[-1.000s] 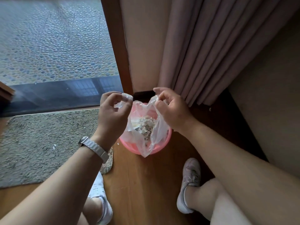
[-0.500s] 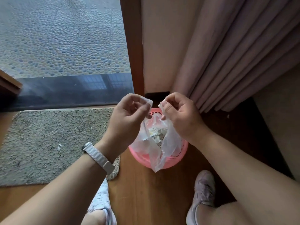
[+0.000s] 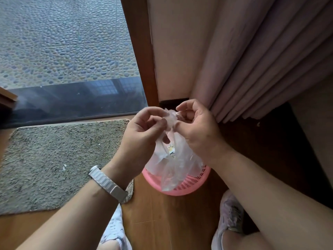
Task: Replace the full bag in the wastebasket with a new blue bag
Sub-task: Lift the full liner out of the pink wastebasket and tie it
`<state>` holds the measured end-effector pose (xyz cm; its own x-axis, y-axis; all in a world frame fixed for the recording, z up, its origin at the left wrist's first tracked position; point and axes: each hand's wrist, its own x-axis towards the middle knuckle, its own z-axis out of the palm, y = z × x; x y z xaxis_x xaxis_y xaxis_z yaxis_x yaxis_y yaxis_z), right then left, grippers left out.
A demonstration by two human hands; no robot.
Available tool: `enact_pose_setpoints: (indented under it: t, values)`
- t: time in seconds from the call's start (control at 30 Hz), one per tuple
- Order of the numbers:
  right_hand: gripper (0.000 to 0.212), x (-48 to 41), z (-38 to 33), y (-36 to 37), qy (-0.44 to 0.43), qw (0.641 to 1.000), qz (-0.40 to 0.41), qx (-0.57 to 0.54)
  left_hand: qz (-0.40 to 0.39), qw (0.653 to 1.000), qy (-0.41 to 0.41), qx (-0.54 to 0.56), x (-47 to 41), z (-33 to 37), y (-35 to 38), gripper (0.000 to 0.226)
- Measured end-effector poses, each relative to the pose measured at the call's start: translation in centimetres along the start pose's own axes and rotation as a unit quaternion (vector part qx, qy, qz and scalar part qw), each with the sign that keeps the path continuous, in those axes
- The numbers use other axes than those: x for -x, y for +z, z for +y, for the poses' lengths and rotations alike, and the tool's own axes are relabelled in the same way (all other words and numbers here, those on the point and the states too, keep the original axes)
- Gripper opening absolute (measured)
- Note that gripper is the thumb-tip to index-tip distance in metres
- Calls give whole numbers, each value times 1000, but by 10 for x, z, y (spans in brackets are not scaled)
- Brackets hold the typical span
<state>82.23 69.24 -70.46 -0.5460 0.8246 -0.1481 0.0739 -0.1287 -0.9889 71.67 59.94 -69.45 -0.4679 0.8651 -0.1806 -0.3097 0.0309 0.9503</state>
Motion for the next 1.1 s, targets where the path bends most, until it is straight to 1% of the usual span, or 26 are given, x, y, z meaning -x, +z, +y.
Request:
enact_pose_setpoints:
  t: [0.07, 0.17, 0.2, 0.23, 0.3, 0.37, 0.4, 0.43, 0.53, 0.63, 0.7, 0.77, 0.83, 0.93, 1.1]
  values:
    - [27, 0, -2, -4, 7, 1000, -9, -11, -17, 1000, -15, 14, 0, -1, -1, 18]
    - [20, 1, -1, -9, 21, 999, -28, -26, -20, 998, -55, -1, -2, -2, -3, 41]
    - [19, 2, 0, -10, 27, 999, -31, -34, -25, 998, -65, -9, -2, -3, -3, 46]
    - [16, 3, -1, -11, 33, 998, -37, -43, -32, 997, -70, -14, -2, -4, -3, 44]
    - [10, 5, -3, -12, 44, 996, -46, -57, -38, 997, -69, -15, -2, -6, -1, 28]
    - [9, 9, -6, -13, 54, 996, -56, -50, -24, 997, -65, -22, -1, -8, 2, 14]
    - [8, 10, -6, -13, 53, 996, -60, -39, -18, 997, -63, -26, -1, -8, 2, 11]
    - [8, 12, -7, -14, 49, 996, -63, -25, -12, 997, -63, -30, -1, -9, 2, 13]
    - [16, 15, -8, -15, 17, 995, -94, 5, 6, 998, -58, -37, -2, -12, 1, 18]
    - [21, 17, -7, -14, -21, 990, -130, 40, 20, 998, -58, -30, -4, -13, 0, 14]
    - [18, 15, -4, -15, -28, 991, -122, 45, 21, 998, -63, -20, -5, -13, 0, 13]
    - [11, 12, -1, -18, -28, 994, -96, 54, 13, 997, -78, -3, -4, -13, 0, 13]
    - [5, 9, 1, -20, -36, 993, -69, 87, 11, 996, -83, -7, -4, -14, 2, 13]
    - [12, 8, 3, -20, -37, 992, -39, 115, 14, 995, -51, -81, -4, -16, 4, 17]
    - [17, 5, 2, -22, -28, 996, 24, 87, -23, 993, -61, -95, -1, -15, 8, 18]
